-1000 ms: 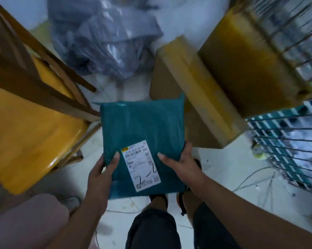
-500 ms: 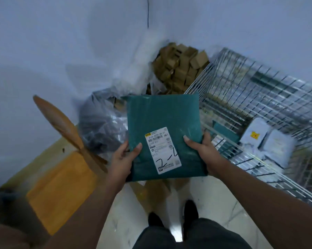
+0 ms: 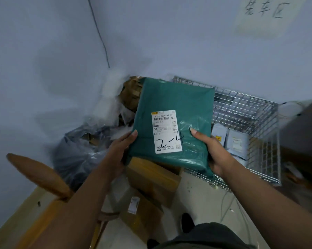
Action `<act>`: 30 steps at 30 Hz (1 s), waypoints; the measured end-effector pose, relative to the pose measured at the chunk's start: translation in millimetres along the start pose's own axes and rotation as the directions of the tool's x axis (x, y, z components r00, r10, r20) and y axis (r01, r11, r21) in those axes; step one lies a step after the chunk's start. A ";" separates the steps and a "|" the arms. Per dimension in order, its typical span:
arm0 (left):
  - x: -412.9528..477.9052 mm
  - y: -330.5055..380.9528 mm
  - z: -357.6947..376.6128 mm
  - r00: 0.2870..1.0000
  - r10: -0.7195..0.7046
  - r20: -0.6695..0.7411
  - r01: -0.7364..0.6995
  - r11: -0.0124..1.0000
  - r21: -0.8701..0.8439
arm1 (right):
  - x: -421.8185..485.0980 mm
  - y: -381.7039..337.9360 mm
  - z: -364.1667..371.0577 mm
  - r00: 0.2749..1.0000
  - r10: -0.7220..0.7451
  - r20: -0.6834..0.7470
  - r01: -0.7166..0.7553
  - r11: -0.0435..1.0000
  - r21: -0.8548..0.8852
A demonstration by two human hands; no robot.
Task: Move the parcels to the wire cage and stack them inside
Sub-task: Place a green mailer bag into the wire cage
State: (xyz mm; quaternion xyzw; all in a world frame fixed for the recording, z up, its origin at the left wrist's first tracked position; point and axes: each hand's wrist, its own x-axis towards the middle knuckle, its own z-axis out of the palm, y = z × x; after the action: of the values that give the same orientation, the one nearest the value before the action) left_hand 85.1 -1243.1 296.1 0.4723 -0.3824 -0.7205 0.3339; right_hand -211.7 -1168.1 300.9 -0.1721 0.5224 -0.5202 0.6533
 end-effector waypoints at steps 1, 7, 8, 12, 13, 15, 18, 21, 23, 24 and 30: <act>1.3 0.4 3.7 0.998 -0.063 0.016 0.063 0.998 -0.007 | -2.4 -4.8 -3.7 1.000 -0.013 -0.013 0.014 1.000 0.019; 25.5 -3.6 47.6 0.993 -0.099 0.064 0.101 0.995 -0.024 | -5.4 -28.4 -34.7 0.999 -0.039 -0.016 0.039 0.999 0.010; 31.2 -3.8 56.6 0.996 -0.090 0.027 0.091 0.995 -0.027 | -2.8 -33.1 -40.8 0.999 -0.038 -0.017 0.038 0.999 -0.002; 60.6 -10.9 83.1 0.996 -0.085 -0.026 0.084 0.995 -0.045 | 15.2 -55.1 -65.3 0.999 -0.041 -0.015 0.041 0.998 -0.043; 68.8 -13.0 89.6 0.995 -0.092 -0.033 0.090 0.995 -0.052 | 20.7 -61.0 -70.9 0.999 -0.044 -0.011 0.043 0.998 -0.048; 84.4 -17.9 103.6 0.992 -0.116 -0.037 0.113 0.990 -0.078 | 33.2 -72.5 -84.5 0.998 -0.057 -0.009 0.056 0.997 -0.056; 104.7 -24.8 125.8 0.991 -0.136 -0.018 0.133 0.984 -0.119 | 52.7 -91.4 -109.3 0.997 -0.070 -0.015 0.068 0.995 -0.069; 123.5 -27.1 150.7 0.992 -0.127 -0.015 0.125 0.988 -0.087 | 72.7 -108.3 -136.9 0.998 -0.058 -0.009 0.057 0.994 -0.089; 134.6 -29.4 166.1 0.993 -0.102 -0.062 0.097 0.991 -0.088 | 85.4 -116.5 -153.1 0.999 -0.038 -0.002 0.038 0.994 -0.102; 139.2 -30.4 172.6 0.992 -0.095 -0.088 0.086 0.992 -0.095 | 91.0 -119.9 -158.9 1.000 -0.027 -0.005 0.026 0.994 -0.110; 160.6 -32.0 183.0 0.978 -0.109 -0.177 0.096 0.992 -0.083 | 121.6 -124.5 -169.7 0.996 0.077 -0.034 -0.080 0.993 -0.088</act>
State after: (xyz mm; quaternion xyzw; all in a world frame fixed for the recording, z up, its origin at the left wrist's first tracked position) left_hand -143.1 -1319.8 247.9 0.5424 -0.2987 -0.7044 0.3468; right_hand -430.7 -1268.3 268.3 -0.1725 0.5614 -0.4729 0.6569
